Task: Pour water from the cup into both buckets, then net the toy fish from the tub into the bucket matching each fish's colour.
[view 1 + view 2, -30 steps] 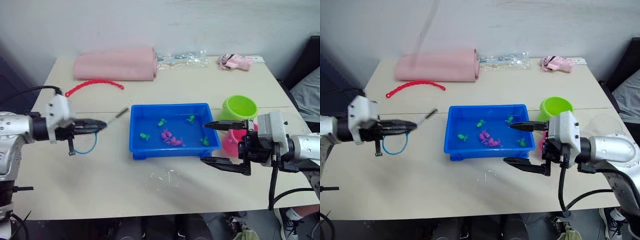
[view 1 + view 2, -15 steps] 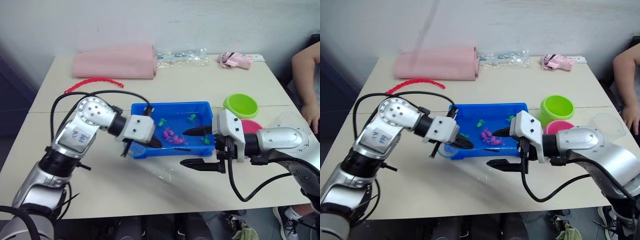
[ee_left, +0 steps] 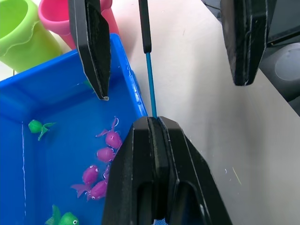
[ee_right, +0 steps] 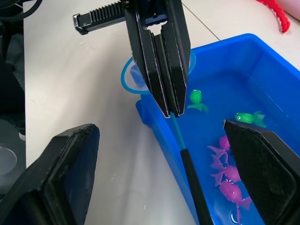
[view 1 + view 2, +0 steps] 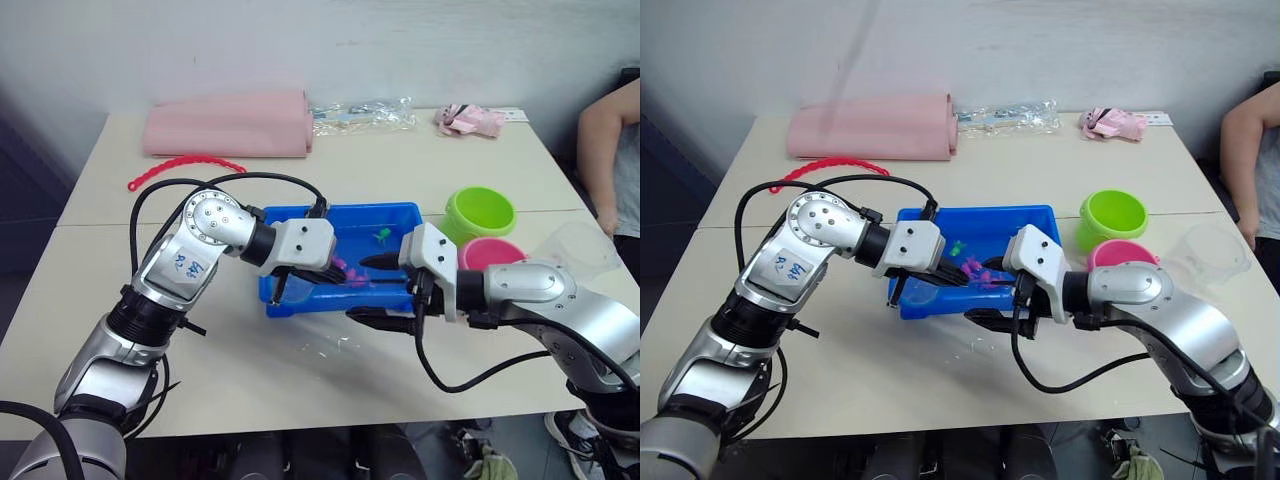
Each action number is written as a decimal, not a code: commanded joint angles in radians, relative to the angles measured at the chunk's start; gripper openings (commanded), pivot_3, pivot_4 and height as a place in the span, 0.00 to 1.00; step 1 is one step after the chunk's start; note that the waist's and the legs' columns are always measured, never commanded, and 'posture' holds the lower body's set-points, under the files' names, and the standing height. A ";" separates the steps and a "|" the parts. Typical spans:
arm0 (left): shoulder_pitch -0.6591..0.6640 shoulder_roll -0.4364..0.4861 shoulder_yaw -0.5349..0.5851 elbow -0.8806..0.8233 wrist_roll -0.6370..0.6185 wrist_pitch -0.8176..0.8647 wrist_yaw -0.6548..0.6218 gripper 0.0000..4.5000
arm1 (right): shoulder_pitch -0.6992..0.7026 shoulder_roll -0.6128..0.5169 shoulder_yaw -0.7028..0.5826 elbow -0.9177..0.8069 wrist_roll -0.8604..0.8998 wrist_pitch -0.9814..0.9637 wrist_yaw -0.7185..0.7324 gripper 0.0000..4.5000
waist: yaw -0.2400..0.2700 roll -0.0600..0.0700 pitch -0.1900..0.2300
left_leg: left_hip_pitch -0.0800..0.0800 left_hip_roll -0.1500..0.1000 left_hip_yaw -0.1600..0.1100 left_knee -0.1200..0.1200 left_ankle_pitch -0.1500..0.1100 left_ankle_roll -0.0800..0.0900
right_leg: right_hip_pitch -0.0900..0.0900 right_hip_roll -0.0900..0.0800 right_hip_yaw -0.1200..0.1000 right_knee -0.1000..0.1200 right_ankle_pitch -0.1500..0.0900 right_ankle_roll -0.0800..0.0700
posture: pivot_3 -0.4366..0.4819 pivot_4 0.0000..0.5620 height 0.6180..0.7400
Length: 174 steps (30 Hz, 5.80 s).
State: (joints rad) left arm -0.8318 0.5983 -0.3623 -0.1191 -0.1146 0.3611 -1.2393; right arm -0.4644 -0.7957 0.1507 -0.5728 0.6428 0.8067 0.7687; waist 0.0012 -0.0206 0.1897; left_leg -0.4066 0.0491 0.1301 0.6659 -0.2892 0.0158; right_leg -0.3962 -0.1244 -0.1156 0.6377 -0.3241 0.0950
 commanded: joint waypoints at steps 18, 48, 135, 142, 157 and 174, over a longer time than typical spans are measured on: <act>0.044 0.022 0.050 -0.059 -0.042 0.026 0.004 0.00 | -0.067 0.012 -0.023 0.021 -0.029 0.001 0.067 0.01 | 0.000 0.000 0.000 | 0.000 0.000 0.000 0.000 0.000 0.000 | 0.000 0.000 0.000 0.005 0.000 0.000 | 0.48 0.27 1.00; 0.560 0.220 0.635 -0.005 -0.406 -0.098 0.005 0.99 | -0.189 -0.207 -0.047 0.660 -0.542 -0.900 0.439 0.00 | -0.008 0.000 0.000 | 0.002 0.000 0.005 0.000 0.000 0.000 | -0.002 -0.003 0.003 0.004 0.000 0.000 | 0.48 0.27 1.00; 0.214 -0.059 0.363 0.113 -0.472 0.041 0.060 0.99 | 0.609 -0.164 -0.855 0.728 -0.574 -1.416 0.179 0.00 | -0.004 0.000 0.000 | 0.015 -0.001 0.014 -0.002 0.001 0.001 | 0.004 -0.002 0.013 0.005 0.002 0.003 | 0.48 0.27 1.00; 0.220 -0.060 0.369 0.110 -0.474 0.039 0.064 0.99 | 0.648 -0.208 -0.821 0.814 -0.696 -1.675 0.098 0.00 | -0.005 0.000 0.000 | 0.016 -0.001 0.014 -0.002 0.001 0.001 | 0.005 -0.003 0.014 0.005 0.002 0.003 | 0.48 0.27 1.00; 0.290 -0.010 0.428 0.116 -0.479 0.035 0.065 0.99 | 0.611 -0.215 -0.717 0.582 -0.111 -1.149 0.076 0.00 | -0.021 0.000 0.000 | 0.017 0.000 0.013 -0.002 0.001 0.001 | 0.005 -0.004 0.015 0.006 0.001 0.003 | 0.48 0.27 1.00; 0.498 0.134 0.560 0.057 -0.450 -0.016 0.101 0.99 | 0.068 -0.280 -0.147 0.357 -0.143 -0.323 0.099 0.00 | -0.020 0.000 0.000 | 0.009 0.000 0.013 -0.001 -0.003 0.004 | 0.001 -0.008 0.011 0.000 0.002 0.003 | 0.48 0.27 1.00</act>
State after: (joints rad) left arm -0.3358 0.7178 0.1687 -0.0118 -0.5453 0.3474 -1.1448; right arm -0.3729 -1.0797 -0.0133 -0.2234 0.5445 0.4742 0.8531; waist -0.0185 -0.0204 0.1897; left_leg -0.3984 0.0486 0.1433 0.6652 -0.2927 0.0201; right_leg -0.3961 -0.1318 -0.1042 0.6378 -0.3221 0.0986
